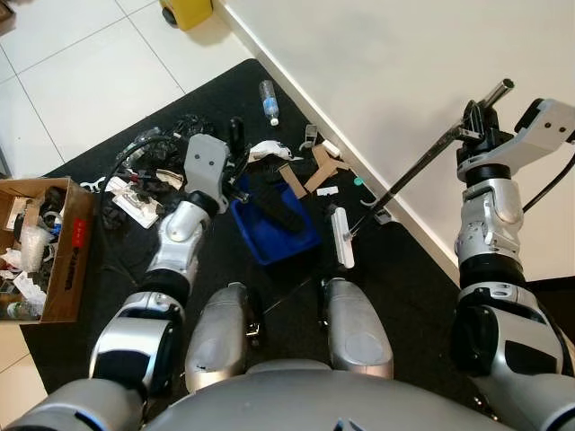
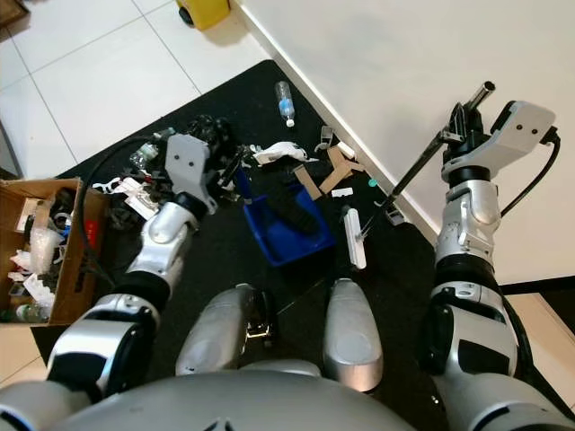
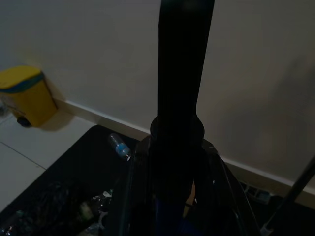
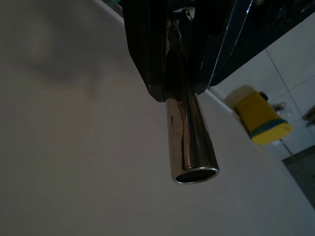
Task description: Sweep floor
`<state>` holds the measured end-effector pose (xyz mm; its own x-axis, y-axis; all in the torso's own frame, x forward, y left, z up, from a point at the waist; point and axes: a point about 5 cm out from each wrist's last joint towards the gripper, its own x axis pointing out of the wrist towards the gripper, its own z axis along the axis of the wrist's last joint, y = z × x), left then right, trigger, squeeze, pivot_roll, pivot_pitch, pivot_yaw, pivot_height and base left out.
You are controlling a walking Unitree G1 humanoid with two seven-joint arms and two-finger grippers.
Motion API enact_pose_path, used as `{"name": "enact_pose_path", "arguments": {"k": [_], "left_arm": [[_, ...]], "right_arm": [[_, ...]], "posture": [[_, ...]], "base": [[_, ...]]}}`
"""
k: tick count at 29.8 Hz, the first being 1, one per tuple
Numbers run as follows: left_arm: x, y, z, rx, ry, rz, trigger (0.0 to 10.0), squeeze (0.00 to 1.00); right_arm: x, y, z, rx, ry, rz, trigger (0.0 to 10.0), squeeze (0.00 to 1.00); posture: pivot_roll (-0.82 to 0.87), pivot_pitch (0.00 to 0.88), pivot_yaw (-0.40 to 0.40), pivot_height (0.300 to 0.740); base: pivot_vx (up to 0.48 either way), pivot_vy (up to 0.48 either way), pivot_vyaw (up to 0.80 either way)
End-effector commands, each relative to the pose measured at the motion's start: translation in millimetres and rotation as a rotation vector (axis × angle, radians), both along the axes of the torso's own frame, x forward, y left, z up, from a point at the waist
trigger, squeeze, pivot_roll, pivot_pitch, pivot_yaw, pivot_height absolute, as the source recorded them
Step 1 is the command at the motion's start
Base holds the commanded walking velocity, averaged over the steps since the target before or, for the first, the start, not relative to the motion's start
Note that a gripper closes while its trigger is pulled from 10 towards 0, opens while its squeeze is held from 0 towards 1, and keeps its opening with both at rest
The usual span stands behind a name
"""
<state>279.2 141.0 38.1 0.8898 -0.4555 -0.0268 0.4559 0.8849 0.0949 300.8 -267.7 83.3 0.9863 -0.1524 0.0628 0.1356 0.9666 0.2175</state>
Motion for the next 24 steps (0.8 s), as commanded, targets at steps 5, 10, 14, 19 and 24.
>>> {"name": "enact_pose_path", "arguments": {"k": [5, 10, 14, 19, 24], "left_arm": [[0.1, 5.6, 3.5, 0.016, -0.015, -0.014, 10.0, 0.04], [-11.5, -2.1, -24.9, 0.068, 0.126, -0.031, 10.0, 0.03], [-21.0, -10.0, -40.3, 0.08, 0.214, -0.031, 10.0, 0.04], [-23.4, -10.9, -42.5, 0.059, 0.243, -0.03, 10.0, 0.06], [-23.4, -9.5, -43.2, 0.024, 0.259, -0.018, 10.0, 0.04]], "right_arm": [[2.2, 0.1, 2.5, 0.001, -0.019, -0.002, 10.0, 0.0], [4.4, 6.3, -0.5, 0.008, -0.009, 0.011, 10.0, 0.0], [-0.5, 6.8, -12.8, 0.017, 0.045, 0.025, 10.0, 0.0], [-15.4, 19.9, -43.4, 0.065, 0.159, 0.079, 10.0, 0.0], [-23.8, 34.9, -61.2, 0.078, 0.224, 0.123, 10.0, 0.0]], "posture": [[-0.01, 0.069, 0.012, 0.74], [-0.02, 0.068, 0.013, 0.74], [-0.03, 0.065, 0.014, 0.74], [-0.04, 0.06, 0.015, 0.74], [-0.03, 0.056, 0.02, 0.74]], "base": [[0.0, 0.0, 0.0], [0.0, 0.0, 0.0], [0.0, 0.0, 0.0], [0.0, 0.0, 0.0], [0.0, 0.0, 0.0]]}}
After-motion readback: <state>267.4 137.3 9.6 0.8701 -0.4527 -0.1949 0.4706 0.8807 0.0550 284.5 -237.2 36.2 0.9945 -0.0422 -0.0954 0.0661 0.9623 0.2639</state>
